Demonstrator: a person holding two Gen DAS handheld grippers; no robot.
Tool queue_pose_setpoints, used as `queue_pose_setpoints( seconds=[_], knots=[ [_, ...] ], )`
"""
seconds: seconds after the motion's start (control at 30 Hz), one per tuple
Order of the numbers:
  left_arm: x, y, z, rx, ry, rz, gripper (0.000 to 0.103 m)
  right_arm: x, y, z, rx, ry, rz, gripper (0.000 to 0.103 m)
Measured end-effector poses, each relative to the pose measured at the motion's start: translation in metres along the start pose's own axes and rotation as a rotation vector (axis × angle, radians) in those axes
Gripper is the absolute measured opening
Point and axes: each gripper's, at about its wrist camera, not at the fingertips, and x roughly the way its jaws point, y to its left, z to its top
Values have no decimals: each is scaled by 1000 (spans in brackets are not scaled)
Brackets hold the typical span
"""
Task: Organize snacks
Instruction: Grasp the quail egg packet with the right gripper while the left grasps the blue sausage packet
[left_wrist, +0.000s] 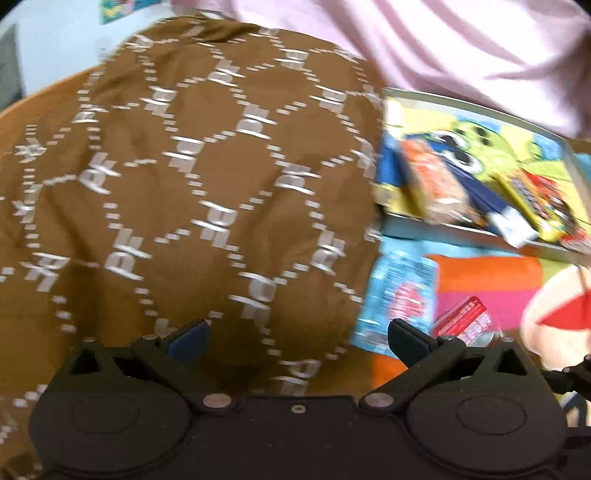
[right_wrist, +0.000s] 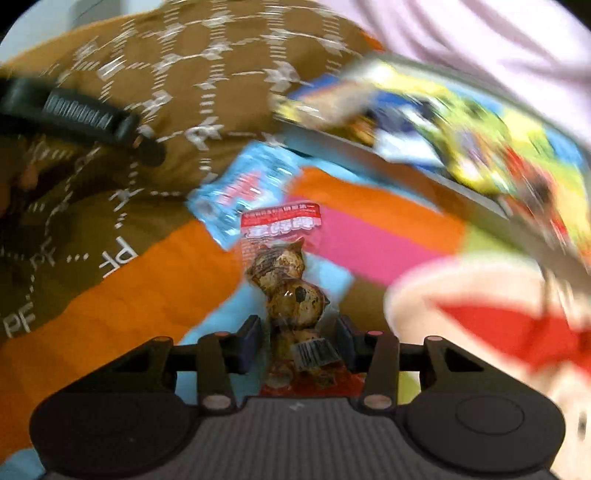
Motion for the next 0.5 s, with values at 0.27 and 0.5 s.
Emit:
queue_pose_setpoints(
  seconds=[0.27, 0.5],
  knots=[
    [16, -39, -7, 153, -34, -176, 102, -13, -17, -15, 166, -21, -38, 49],
    [33, -61, -11, 305, -92, -194, 102, -11, -21, -25, 140, -69, -41, 50]
  ],
)
